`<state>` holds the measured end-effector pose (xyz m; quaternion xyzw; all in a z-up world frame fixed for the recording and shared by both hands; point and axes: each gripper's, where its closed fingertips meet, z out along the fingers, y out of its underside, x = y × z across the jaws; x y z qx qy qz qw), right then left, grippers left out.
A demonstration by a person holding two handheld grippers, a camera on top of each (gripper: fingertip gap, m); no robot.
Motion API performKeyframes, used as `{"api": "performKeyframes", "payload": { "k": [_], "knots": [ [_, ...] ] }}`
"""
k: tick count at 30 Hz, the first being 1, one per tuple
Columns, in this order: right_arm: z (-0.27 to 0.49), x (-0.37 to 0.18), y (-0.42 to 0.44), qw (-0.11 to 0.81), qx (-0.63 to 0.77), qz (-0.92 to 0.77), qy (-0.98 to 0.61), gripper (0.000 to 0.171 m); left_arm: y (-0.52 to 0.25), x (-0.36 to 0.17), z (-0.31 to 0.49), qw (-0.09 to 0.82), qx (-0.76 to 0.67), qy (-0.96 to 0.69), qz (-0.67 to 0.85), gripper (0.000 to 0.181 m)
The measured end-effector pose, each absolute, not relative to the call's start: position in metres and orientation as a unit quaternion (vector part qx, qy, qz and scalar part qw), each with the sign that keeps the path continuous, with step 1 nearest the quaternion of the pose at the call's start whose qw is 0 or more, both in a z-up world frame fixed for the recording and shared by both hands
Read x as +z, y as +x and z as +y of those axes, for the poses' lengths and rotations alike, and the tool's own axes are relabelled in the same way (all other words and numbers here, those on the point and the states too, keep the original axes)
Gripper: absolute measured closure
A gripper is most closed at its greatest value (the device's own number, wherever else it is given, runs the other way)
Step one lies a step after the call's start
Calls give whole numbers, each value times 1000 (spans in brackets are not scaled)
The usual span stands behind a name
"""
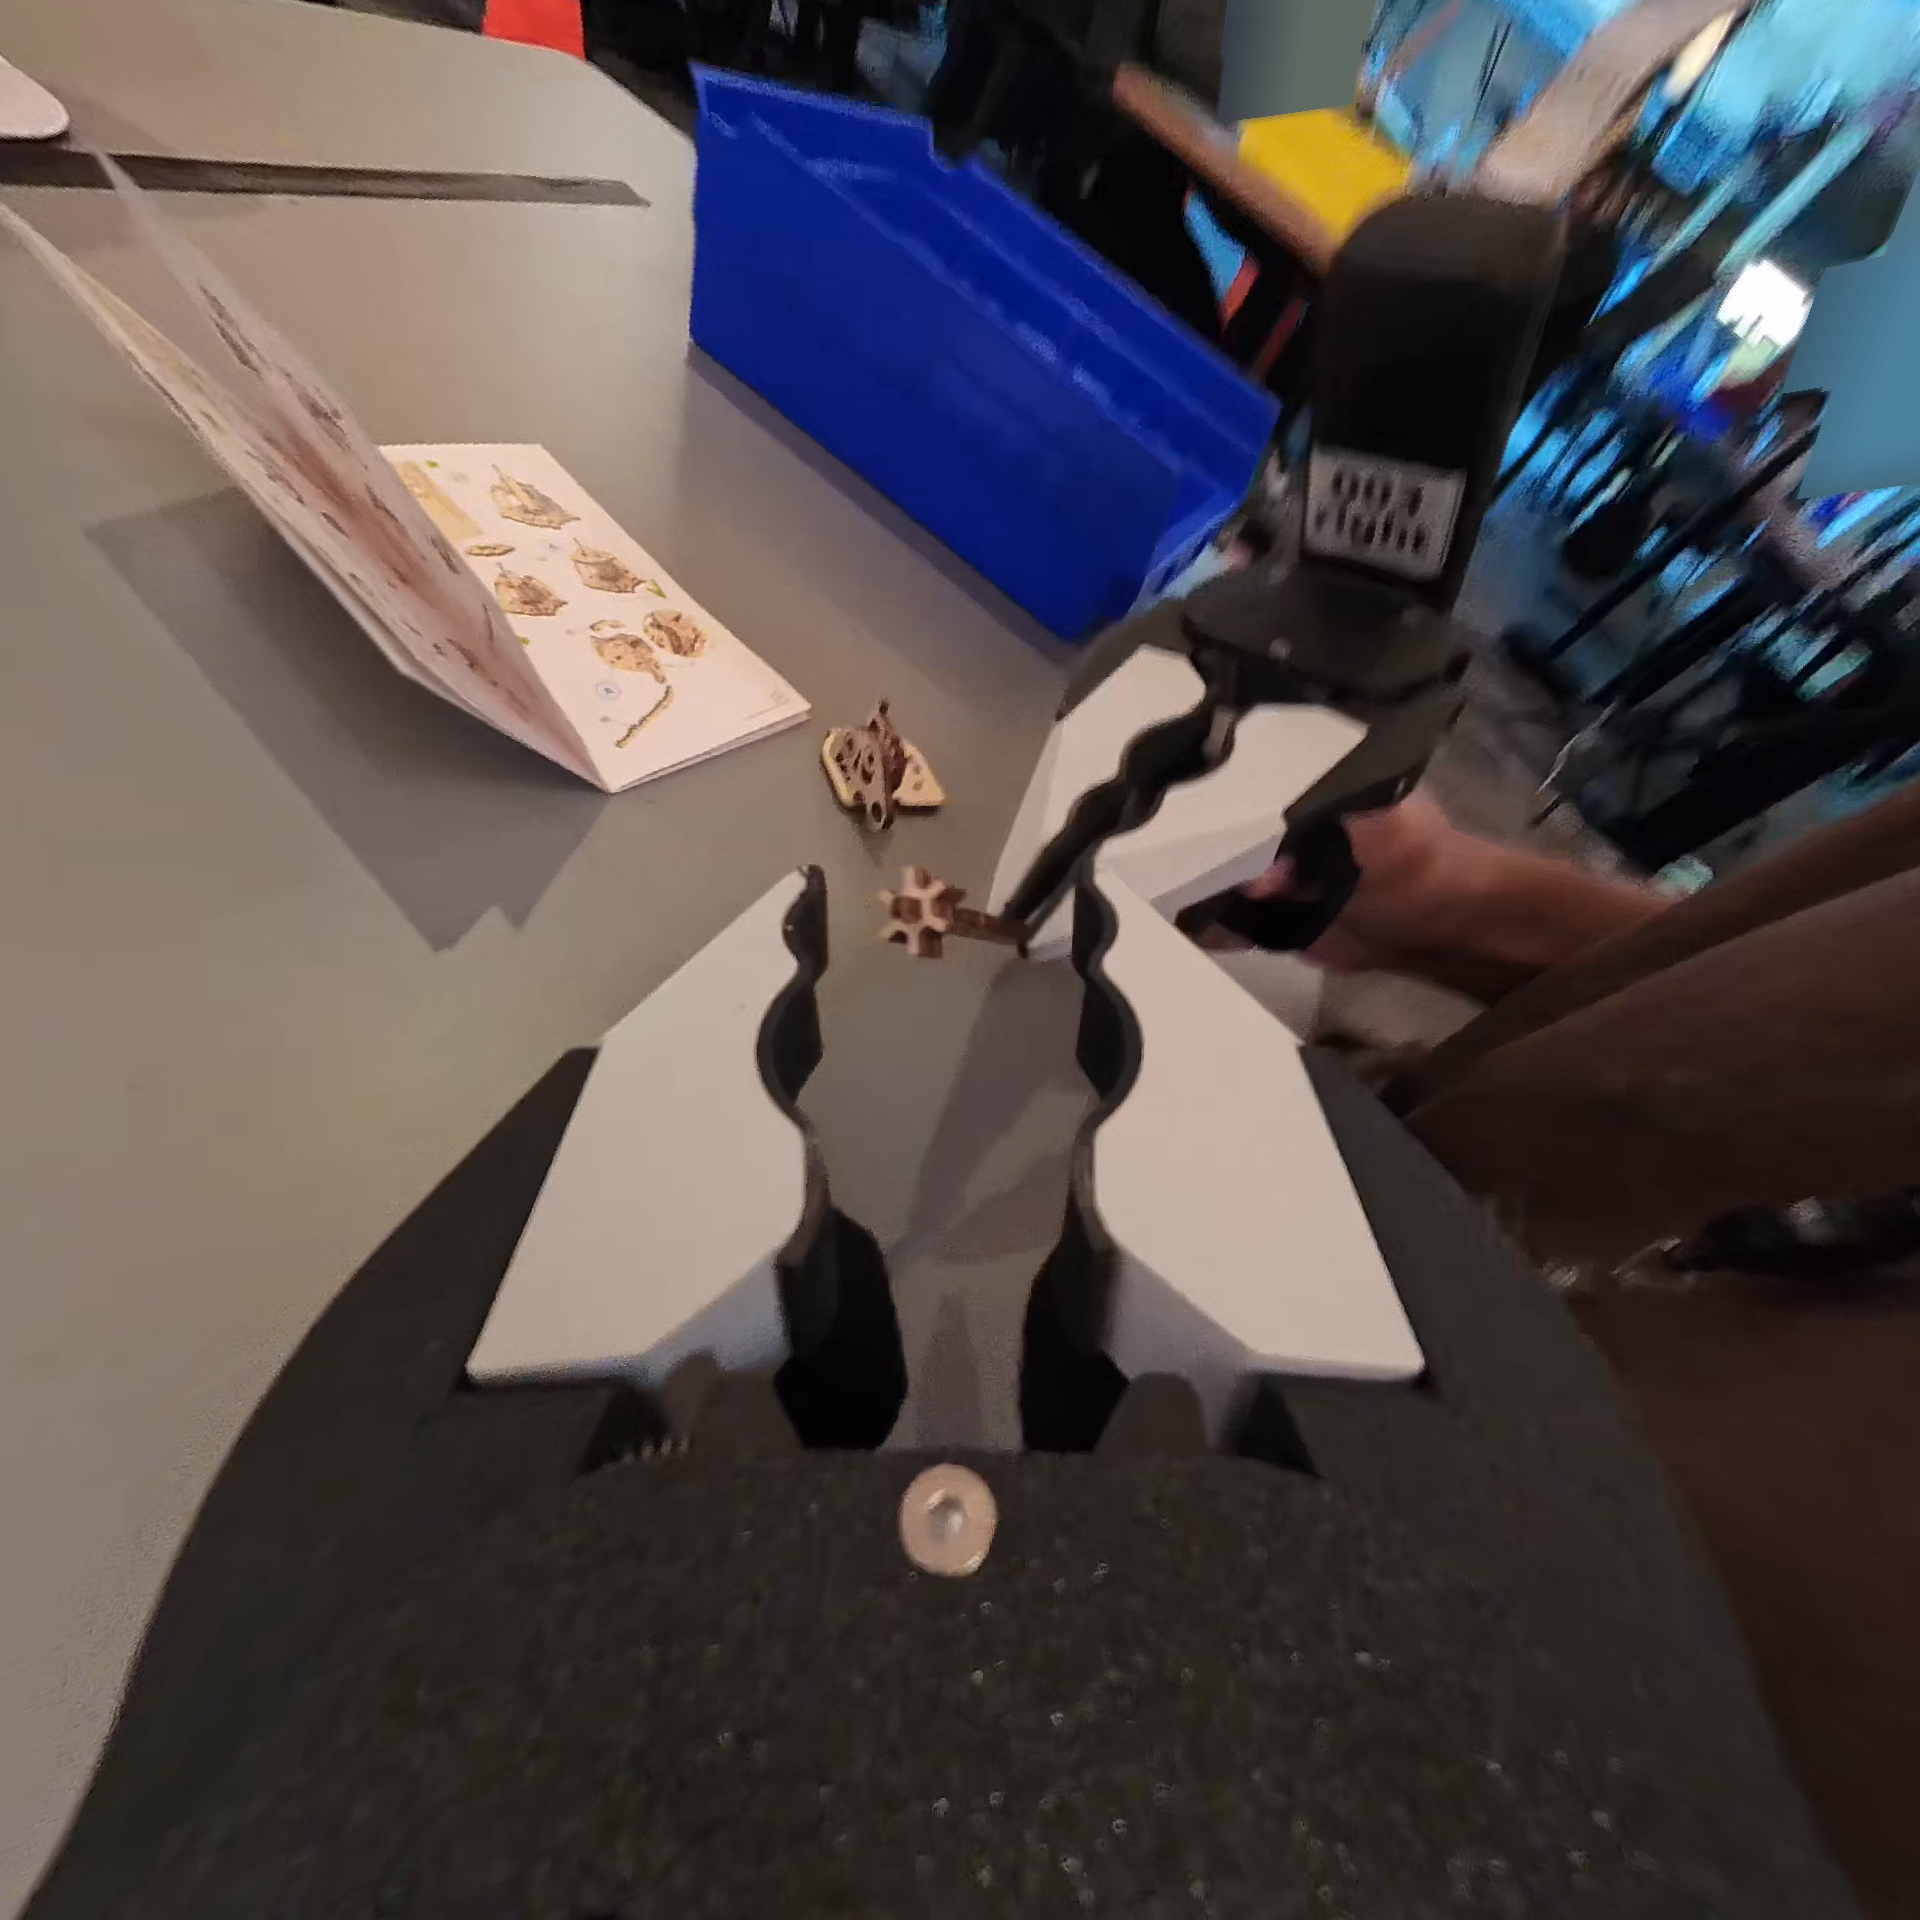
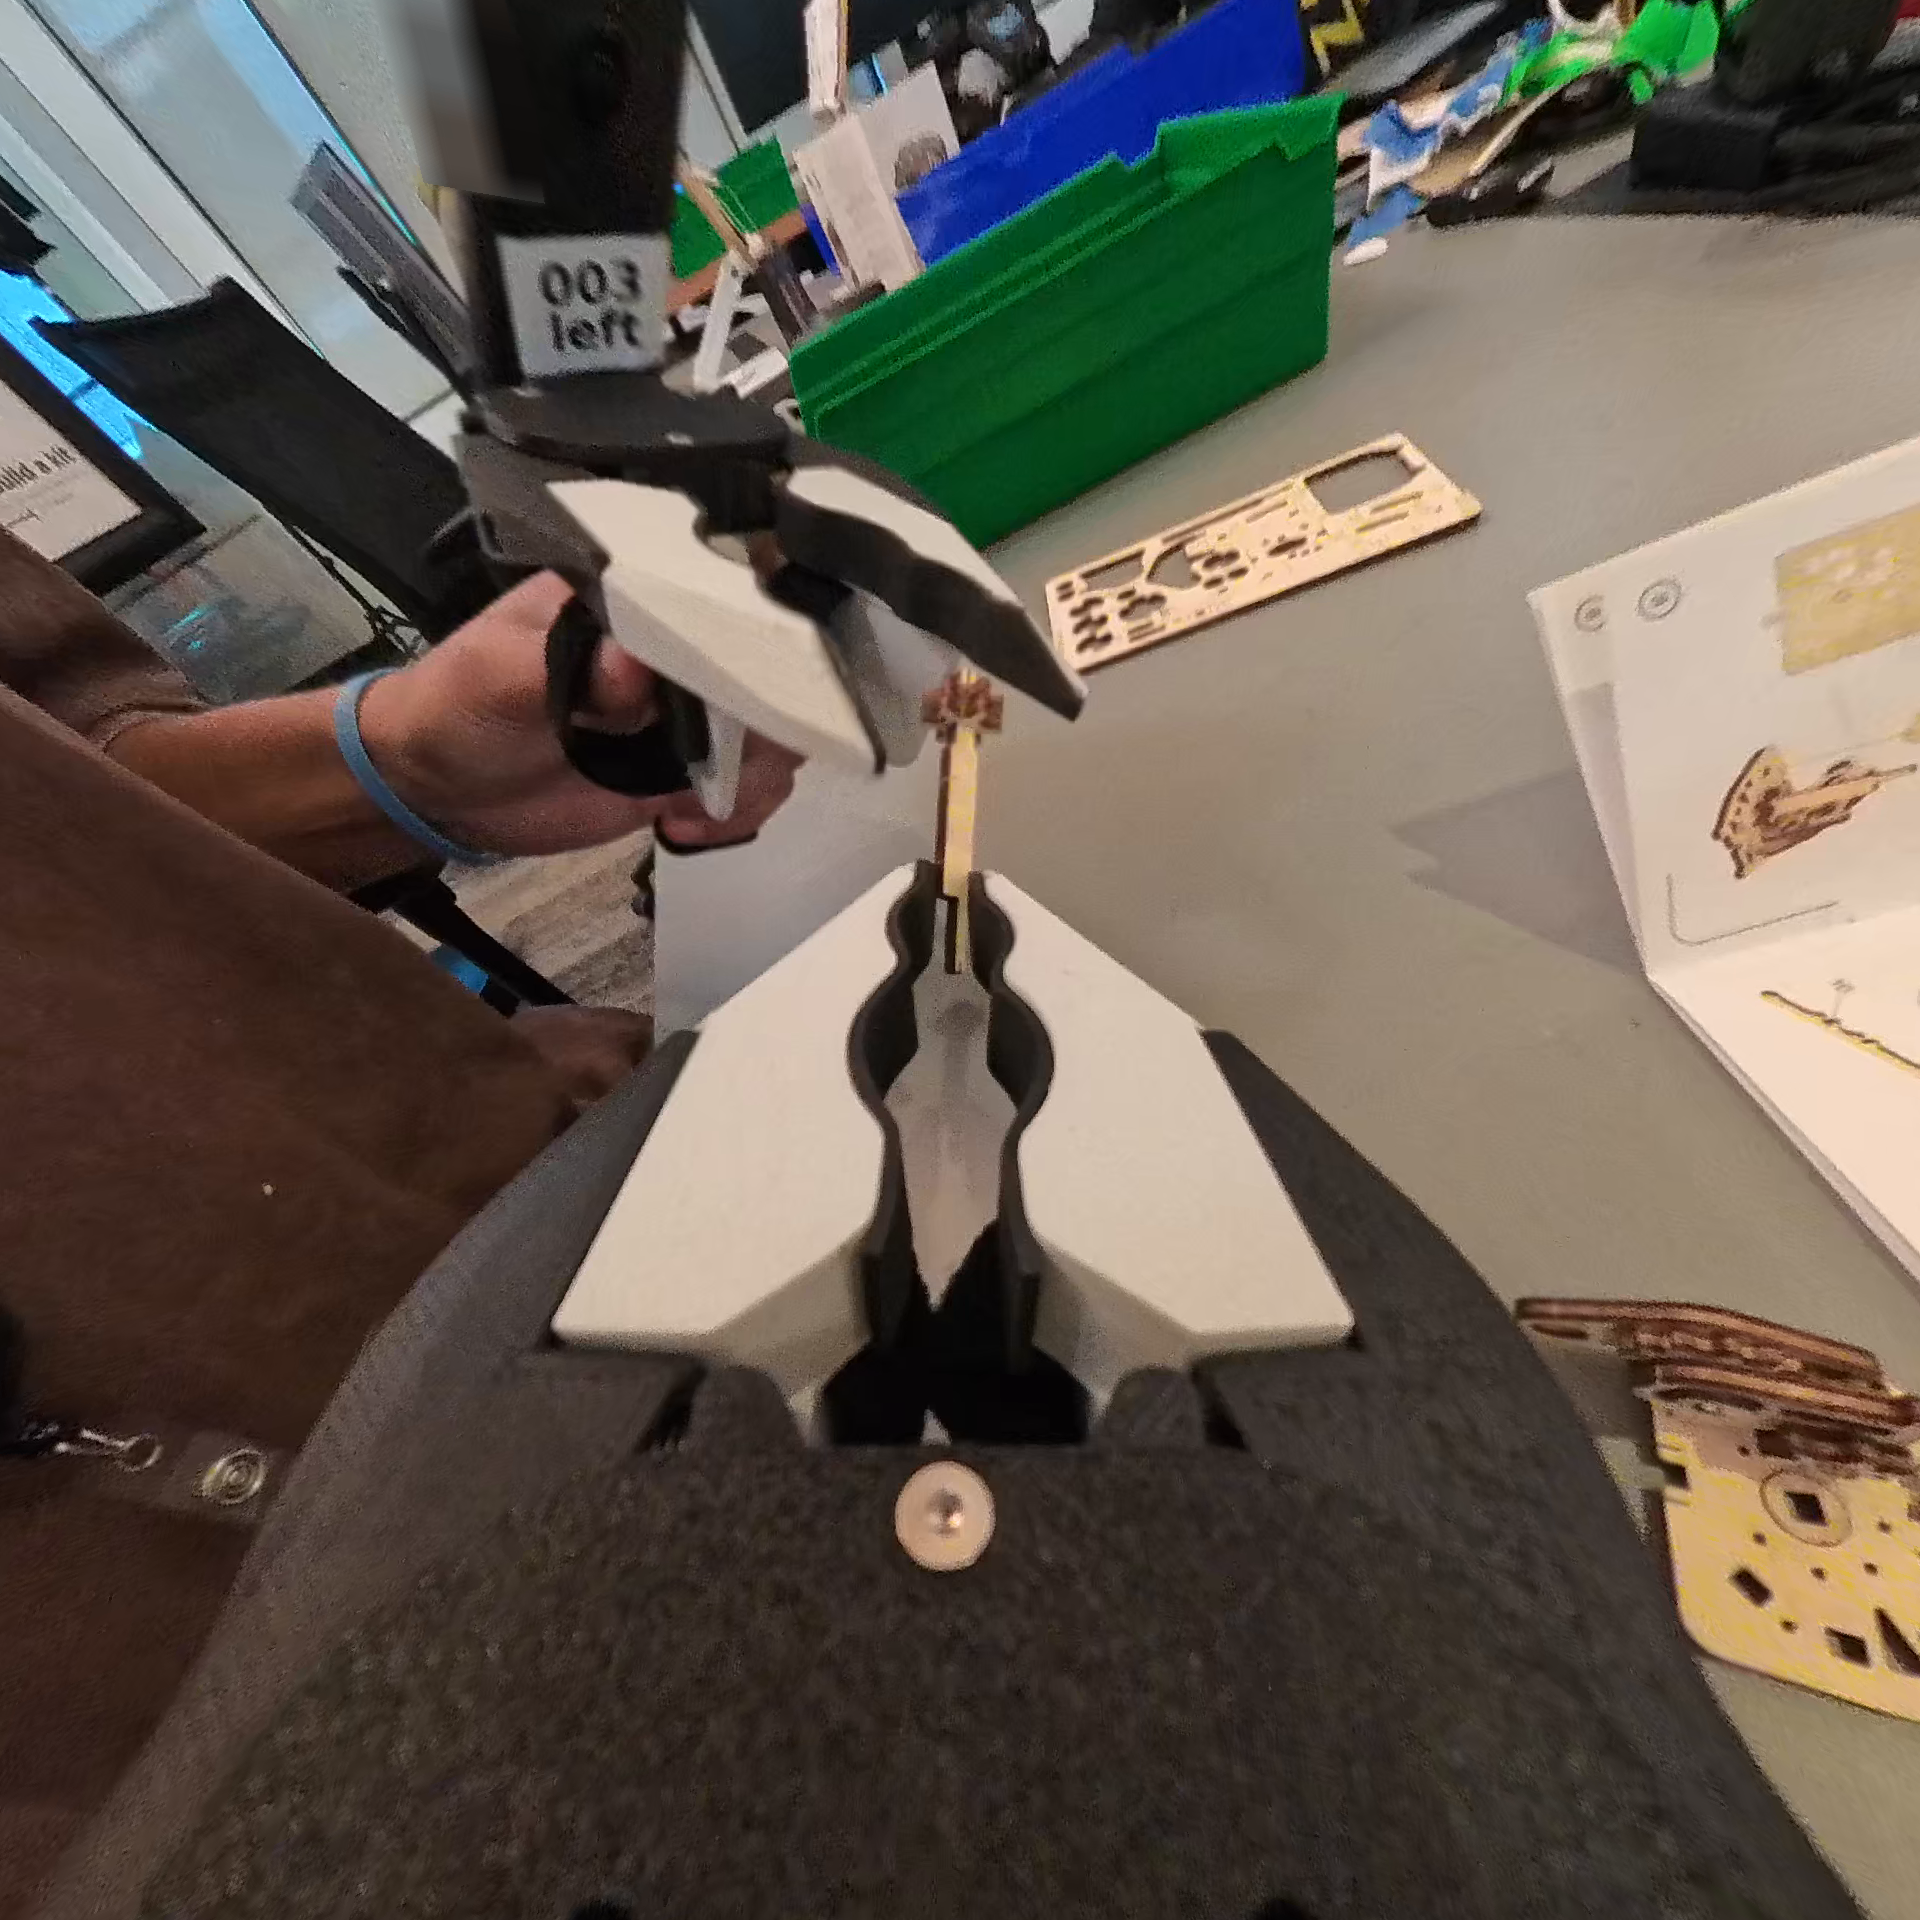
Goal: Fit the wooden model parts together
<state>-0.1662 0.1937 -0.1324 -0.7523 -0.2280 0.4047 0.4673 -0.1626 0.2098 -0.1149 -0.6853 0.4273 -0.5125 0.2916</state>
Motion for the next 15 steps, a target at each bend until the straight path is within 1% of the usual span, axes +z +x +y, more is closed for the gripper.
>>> {"api": "performKeyframes", "payload": {
  "k": [4,6,10,12,15],
  "knots": [
    [195,-122,-160,494,404,-221,-738,166,-164,-86,219,261,-639,-660,296,139],
    [195,-117,-158,504,401,-224,-731,166,-160,-87,213,235,-656,-658,284,141],
    [194,-110,-158,517,399,-229,-722,166,-155,-85,208,220,-682,-651,249,145],
    [193,-109,-159,518,401,-228,-720,166,-155,-82,208,219,-696,-643,235,157],
    [193,-105,-158,522,405,-226,-716,166,-153,-85,205,230,-682,-649,246,169]
  ]
}}
